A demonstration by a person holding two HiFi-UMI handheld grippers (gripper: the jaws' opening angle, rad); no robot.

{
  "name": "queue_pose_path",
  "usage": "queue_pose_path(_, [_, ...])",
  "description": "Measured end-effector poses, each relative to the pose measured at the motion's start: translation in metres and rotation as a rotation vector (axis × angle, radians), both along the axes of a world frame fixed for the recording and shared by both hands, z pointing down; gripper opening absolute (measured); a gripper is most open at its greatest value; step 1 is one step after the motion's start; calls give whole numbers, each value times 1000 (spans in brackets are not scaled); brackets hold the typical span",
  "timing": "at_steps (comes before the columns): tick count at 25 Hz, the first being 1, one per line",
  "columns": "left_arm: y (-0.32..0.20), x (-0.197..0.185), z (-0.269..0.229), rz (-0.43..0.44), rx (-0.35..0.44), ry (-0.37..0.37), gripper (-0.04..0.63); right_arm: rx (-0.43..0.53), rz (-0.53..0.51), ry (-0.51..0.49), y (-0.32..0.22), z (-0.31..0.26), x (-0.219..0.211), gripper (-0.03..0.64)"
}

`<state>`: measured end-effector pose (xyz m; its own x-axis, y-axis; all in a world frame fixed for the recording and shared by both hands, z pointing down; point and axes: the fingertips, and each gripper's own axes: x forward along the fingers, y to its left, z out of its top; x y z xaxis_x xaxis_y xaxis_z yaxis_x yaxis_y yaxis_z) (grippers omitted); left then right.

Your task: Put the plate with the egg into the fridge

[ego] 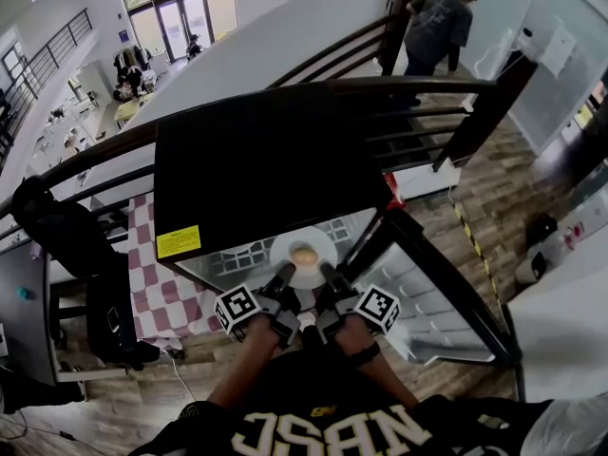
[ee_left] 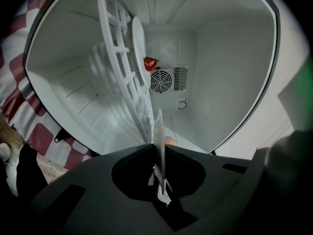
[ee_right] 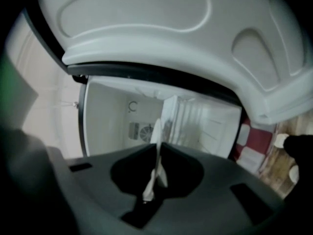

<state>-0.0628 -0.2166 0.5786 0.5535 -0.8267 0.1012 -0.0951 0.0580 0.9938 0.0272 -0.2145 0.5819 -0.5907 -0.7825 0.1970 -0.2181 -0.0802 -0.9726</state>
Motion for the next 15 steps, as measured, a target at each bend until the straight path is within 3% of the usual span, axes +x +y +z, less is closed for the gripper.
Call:
queue_pose_path(9, [-9,-3,19,-21,-69,14,39,-2,5,-9,-13,10,-4,44])
queue_pose_path(15, [-18,-7,21,-39,-71,25,39,0,6,-9,-23,12,-7,44])
